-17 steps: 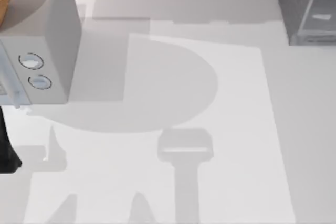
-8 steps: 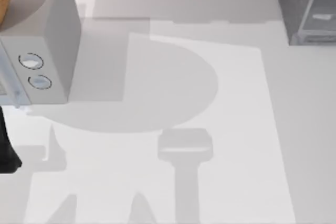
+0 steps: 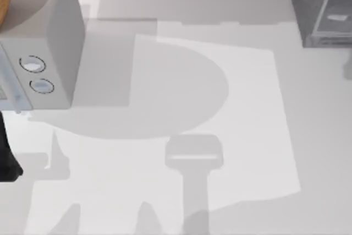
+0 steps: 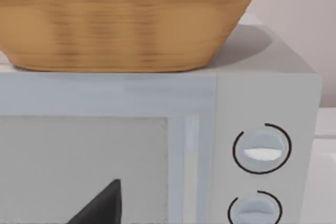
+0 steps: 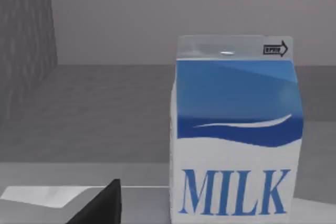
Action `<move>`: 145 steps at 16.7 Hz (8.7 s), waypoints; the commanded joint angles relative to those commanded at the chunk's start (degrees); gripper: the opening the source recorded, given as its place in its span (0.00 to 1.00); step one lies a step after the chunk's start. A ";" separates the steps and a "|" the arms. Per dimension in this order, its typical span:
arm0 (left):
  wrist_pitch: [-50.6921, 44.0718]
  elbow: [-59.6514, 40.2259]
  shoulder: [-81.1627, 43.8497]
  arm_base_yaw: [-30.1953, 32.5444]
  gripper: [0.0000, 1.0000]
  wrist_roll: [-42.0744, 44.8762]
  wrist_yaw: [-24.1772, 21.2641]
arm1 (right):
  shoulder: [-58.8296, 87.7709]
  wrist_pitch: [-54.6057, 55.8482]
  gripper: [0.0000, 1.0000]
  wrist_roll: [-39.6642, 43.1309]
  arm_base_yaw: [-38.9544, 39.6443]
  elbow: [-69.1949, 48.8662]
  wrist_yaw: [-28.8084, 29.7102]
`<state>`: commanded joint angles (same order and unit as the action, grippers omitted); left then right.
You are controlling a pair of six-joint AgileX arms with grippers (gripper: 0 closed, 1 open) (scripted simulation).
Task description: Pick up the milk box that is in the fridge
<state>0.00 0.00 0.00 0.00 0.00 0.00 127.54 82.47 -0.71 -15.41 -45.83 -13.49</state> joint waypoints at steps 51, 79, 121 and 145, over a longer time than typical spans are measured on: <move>0.00 0.00 0.00 0.00 1.00 0.00 0.00 | -1.00 -19.51 0.00 -0.08 3.02 -18.06 3.28; 0.00 0.00 0.00 0.00 1.00 0.00 0.00 | -32.99 -19.57 0.00 0.06 2.65 13.11 2.30; 0.00 0.00 0.00 0.00 1.00 0.00 0.00 | -89.19 -59.82 0.00 -0.88 20.28 34.16 4.92; 0.00 0.00 0.00 0.00 1.00 0.00 0.00 | -31.68 -23.54 0.00 -1.37 25.20 15.48 -7.43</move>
<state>0.00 0.00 0.00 0.00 0.00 0.00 95.85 58.93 -2.08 9.79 -30.35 -20.92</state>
